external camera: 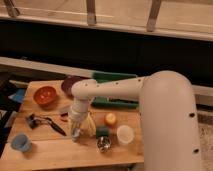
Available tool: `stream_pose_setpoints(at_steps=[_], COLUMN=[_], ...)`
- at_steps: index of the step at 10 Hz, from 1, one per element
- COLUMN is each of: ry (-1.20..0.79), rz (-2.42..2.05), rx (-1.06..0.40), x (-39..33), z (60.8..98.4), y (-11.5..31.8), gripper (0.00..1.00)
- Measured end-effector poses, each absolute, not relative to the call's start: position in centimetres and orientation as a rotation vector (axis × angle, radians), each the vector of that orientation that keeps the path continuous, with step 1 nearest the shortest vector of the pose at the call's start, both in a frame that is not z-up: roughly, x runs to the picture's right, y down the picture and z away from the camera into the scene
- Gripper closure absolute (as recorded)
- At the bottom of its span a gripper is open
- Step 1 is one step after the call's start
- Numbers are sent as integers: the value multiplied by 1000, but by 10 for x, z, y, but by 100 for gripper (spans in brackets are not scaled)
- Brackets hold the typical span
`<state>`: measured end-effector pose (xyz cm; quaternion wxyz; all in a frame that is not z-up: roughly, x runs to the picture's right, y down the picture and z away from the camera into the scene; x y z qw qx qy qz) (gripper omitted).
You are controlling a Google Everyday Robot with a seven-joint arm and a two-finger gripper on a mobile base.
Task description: Wipe table surface with towel
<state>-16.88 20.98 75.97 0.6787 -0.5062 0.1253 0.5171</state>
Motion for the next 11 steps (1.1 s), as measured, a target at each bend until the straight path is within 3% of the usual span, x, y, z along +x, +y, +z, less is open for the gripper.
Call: stream_pose_setpoints(at_steps=[7,11], ry=[336,337], rz=[1142,1168], rx=[-1245,-1159], x=[-161,-148], z=[725,758], y=[271,231], gripper=[100,100])
